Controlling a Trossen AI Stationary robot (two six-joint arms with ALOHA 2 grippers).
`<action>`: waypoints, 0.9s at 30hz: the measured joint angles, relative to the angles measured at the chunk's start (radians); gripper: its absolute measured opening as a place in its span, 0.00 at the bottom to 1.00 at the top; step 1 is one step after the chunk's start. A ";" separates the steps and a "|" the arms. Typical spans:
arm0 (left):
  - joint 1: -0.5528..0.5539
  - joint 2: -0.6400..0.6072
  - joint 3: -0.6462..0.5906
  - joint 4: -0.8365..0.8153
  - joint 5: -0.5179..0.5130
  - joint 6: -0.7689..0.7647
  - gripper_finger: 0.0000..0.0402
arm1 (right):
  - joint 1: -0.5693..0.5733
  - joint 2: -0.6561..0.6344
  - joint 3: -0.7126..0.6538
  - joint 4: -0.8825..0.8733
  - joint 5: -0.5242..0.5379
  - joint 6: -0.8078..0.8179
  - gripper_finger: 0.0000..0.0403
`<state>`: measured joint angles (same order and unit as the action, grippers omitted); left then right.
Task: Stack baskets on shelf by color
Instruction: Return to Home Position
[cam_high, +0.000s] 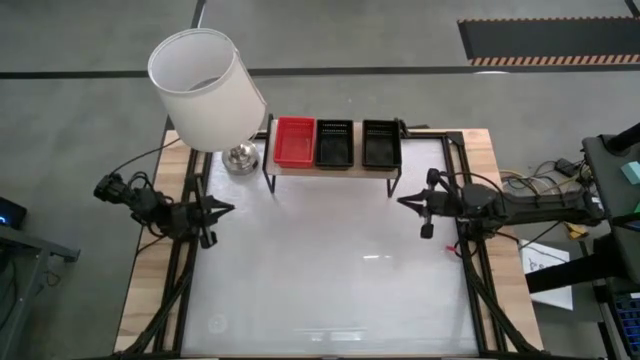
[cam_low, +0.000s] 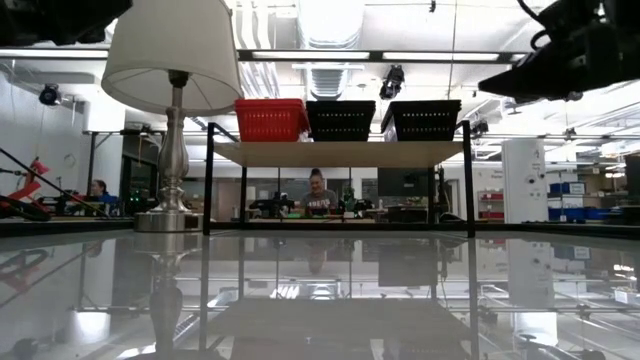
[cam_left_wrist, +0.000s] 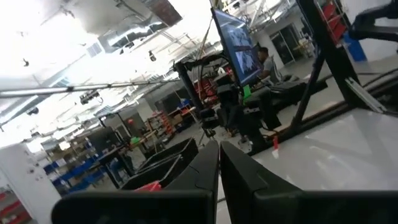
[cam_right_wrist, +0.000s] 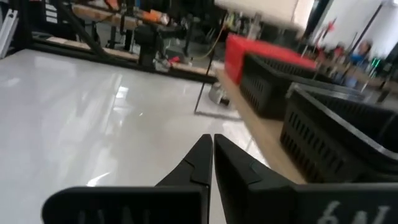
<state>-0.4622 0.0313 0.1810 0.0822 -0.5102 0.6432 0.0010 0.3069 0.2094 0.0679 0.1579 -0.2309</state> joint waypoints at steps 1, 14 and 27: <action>0.000 -0.001 0.000 -0.008 -0.001 -0.012 0.00 | 0.000 -0.017 -0.014 0.014 0.000 -0.023 0.02; 0.000 0.006 -0.002 -0.039 -0.357 -0.327 0.00 | 0.001 -0.244 -0.191 0.323 -0.006 -0.226 0.02; 0.000 0.019 -0.003 -0.040 -0.438 -0.375 0.00 | 0.001 -0.276 -0.198 0.283 0.026 -0.193 0.02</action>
<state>-0.4622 0.0499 0.1783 0.0423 -0.9478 0.2677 0.0016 0.0313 0.0116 0.3511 0.1838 -0.4242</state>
